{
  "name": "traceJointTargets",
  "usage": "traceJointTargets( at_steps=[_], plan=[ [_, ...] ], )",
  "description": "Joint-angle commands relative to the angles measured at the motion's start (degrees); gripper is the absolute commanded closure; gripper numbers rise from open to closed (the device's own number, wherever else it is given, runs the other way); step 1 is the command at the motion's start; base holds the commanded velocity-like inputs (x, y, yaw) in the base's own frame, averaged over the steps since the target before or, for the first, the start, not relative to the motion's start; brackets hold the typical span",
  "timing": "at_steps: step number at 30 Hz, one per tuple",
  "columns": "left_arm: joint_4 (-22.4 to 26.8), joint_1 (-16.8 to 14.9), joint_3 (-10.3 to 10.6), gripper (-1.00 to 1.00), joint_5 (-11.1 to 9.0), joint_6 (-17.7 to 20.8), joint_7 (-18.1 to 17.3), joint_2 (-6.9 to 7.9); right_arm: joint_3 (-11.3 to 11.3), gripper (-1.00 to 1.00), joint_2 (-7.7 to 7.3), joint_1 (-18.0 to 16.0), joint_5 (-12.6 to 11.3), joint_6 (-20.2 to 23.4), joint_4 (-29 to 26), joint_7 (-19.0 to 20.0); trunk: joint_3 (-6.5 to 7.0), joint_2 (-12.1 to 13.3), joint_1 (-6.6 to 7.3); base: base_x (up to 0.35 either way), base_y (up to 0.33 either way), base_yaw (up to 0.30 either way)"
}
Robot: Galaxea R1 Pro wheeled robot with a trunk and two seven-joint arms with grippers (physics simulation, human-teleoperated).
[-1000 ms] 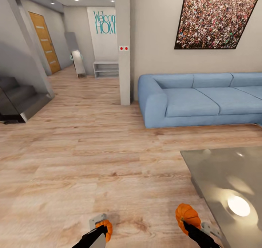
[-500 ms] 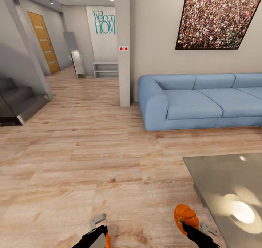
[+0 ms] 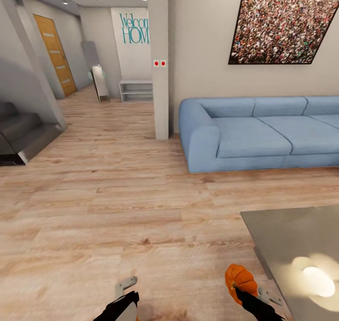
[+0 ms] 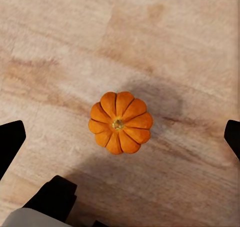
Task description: Place each of the two pumpkins and all three candles from the living room inside a cabinet in the living room (use any cabinet), then make sure every cabinet is closed, and position the cauldron so it is next to a table in the living room.
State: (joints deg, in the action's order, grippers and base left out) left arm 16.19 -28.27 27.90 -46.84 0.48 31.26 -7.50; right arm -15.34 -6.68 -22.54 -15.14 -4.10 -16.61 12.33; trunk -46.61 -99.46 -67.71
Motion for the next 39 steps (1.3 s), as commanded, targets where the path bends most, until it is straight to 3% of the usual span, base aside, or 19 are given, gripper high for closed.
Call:
traceJointTargets(
  at_steps=[1,17,24,27,30,33,36,39],
  plan=[
    [0.07,-0.03,0.49,-1.0,-0.38,0.05,0.38,0.03,-0.17,1.0,0.0,-0.04,-0.51,-0.12,0.09,0.41,-0.04,-0.02,0.0,0.089,0.007,0.0],
    [0.13,-0.03,0.31,-1.0,-0.62,-1.03,0.41,-0.03,-0.13,1.0,0.79,-0.04,-0.51,-0.12,0.09,0.41,-0.04,-0.02,0.0,0.049,0.017,0.0],
    [0.19,-0.02,0.16,-1.0,-0.81,-0.7,0.15,0.22,-0.13,1.0,0.72,-0.04,-0.52,-0.12,-0.18,0.83,-1.3,-2.83,-1.54,0.0,0.0,0.0],
    [0.18,-0.03,0.15,-1.0,-0.93,-0.43,-2.71,0.33,-0.05,1.0,0.69,-0.04,-0.51,-0.11,-0.34,1.05,-1.84,-4.03,-2.2,0.0,0.0,0.0],
    [0.1,-0.03,0.05,-1.0,-1.15,-0.32,-6.44,0.47,1.19,1.0,0.49,-0.04,-0.64,-0.05,-0.42,1.12,-2.38,-5.23,-2.86,0.0,0.0,0.0],
    [0.08,-0.03,-0.02,-1.0,-1.23,-0.31,-7.3,0.66,1.72,1.0,0.41,-0.06,-0.74,0.03,-0.5,1.11,-2.92,-6.44,-3.51,0.0,0.0,0.0],
    [0.07,-0.03,-0.06,-1.0,-1.32,-0.24,-7.58,1.78,2.36,1.0,0.57,-0.08,-0.68,0.23,-0.82,1.12,-3.45,-7.64,-4.17,0.0,0.0,0.0],
    [0.07,-0.03,-0.17,-1.0,-1.32,0.17,-7.95,2.76,6.0,1.0,0.6,-0.07,-0.74,0.73,-3.27,1.27,-3.99,-8.84,-4.83,0.0,0.0,0.0]
  ],
)
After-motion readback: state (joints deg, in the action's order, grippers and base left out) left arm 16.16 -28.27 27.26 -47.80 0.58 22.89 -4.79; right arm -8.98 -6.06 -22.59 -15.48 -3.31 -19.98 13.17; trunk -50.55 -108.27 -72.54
